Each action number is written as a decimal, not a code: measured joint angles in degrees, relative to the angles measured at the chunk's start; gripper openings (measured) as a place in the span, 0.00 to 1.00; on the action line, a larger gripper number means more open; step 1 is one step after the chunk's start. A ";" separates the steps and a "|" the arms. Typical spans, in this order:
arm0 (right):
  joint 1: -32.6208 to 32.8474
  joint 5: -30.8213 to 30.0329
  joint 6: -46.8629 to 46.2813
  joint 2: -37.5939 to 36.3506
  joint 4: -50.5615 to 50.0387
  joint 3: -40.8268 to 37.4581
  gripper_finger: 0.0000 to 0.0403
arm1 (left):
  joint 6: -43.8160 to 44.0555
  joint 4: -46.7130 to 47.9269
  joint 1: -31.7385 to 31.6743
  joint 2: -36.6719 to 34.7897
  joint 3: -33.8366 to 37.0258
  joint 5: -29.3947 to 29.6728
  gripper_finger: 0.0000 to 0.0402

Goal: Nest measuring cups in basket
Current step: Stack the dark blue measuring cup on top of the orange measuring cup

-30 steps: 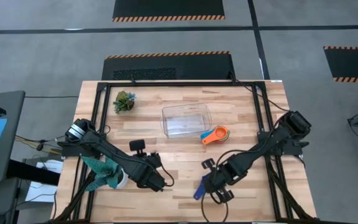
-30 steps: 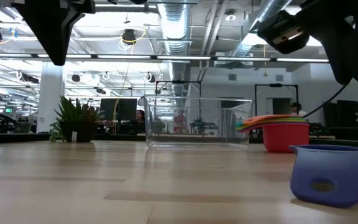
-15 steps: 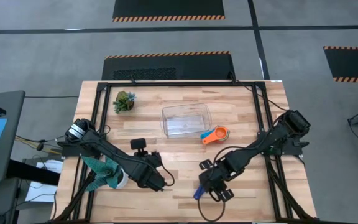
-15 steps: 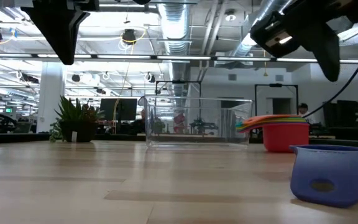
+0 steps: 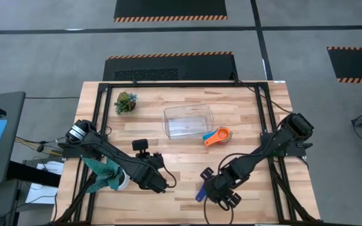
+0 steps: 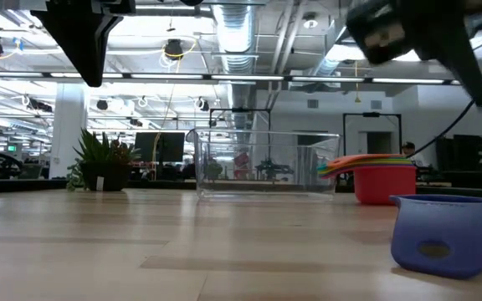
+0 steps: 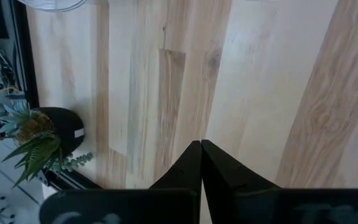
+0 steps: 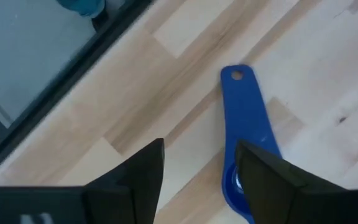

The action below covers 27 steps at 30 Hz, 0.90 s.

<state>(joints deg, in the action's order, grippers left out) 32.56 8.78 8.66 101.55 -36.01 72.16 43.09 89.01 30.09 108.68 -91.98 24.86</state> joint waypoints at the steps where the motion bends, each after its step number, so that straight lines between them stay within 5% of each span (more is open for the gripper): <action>1: 0.00 -0.03 -0.01 0.75 -0.24 -0.02 0.54 | 0.00 -0.02 0.00 0.02 0.00 0.00 0.00; 27: -2.59 -4.28 -5.64 5.69 0.47 -3.37 0.53 | 0.07 -0.12 -0.01 0.04 0.00 0.74 0.00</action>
<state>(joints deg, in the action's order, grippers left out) 29.97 4.50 3.02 107.24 -35.54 68.79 43.16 88.89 30.08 108.73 -91.98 25.60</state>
